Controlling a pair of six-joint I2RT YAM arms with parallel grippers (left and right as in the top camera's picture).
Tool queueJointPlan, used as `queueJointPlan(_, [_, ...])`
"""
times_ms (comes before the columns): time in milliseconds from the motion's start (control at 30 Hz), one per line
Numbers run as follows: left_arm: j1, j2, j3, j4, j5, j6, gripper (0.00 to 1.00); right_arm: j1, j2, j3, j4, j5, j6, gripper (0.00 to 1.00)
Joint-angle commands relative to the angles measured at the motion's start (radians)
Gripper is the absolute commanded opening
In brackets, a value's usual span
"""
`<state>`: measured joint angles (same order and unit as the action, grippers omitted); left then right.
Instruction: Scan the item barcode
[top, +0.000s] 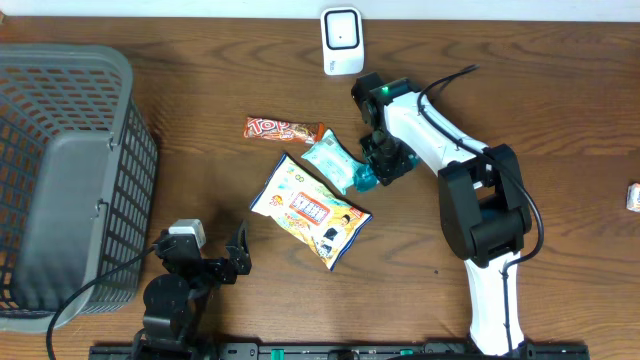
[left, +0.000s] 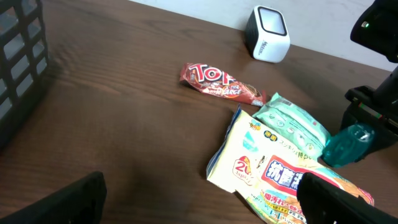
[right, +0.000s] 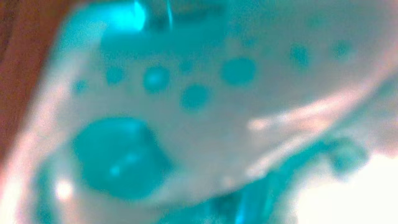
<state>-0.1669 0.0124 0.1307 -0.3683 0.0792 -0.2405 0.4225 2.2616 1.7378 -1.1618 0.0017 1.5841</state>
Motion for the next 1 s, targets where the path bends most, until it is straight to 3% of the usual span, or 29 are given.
queueJointPlan(0, [-0.004, -0.001, -0.015, -0.021, -0.006, -0.013, 0.98, -0.019, 0.005, -0.006, 0.006, 0.024, 0.260, 0.21])
queueJointPlan(233, [-0.004, -0.001, -0.015, -0.021, -0.006, -0.012, 0.98, -0.055, 0.005, -0.006, 0.007, 0.100, 0.455, 0.24])
queueJointPlan(433, [-0.004, -0.001, -0.015, -0.021, -0.005, -0.013, 0.98, -0.074, 0.005, -0.005, 0.034, 0.195, 0.465, 0.27])
queueJointPlan(500, [-0.004, -0.001, -0.015, -0.021, -0.005, -0.012, 0.98, -0.075, 0.005, -0.005, 0.048, 0.198, 0.465, 0.36])
queueJointPlan(533, [-0.004, -0.001, -0.015, -0.021, -0.005, -0.012, 0.98, -0.076, 0.005, -0.005, 0.072, 0.210, 0.465, 0.50])
queueJointPlan(700, [-0.004, -0.001, -0.015, -0.021, -0.005, -0.012, 0.98, -0.074, 0.005, -0.005, 0.100, 0.205, 0.464, 0.57])
queueJointPlan(833, [-0.004, -0.001, -0.015, -0.021, -0.006, -0.012, 0.98, -0.075, -0.009, -0.004, 0.108, 0.176, 0.385, 0.86])
queueJointPlan(867, [-0.004, -0.001, -0.015, -0.021, -0.006, -0.012, 0.98, -0.078, -0.021, -0.004, 0.112, 0.171, 0.336, 0.98])
queueJointPlan(967, [-0.004, -0.001, -0.015, -0.021, -0.005, -0.012, 0.98, -0.084, -0.058, -0.004, 0.112, 0.149, 0.244, 0.99])
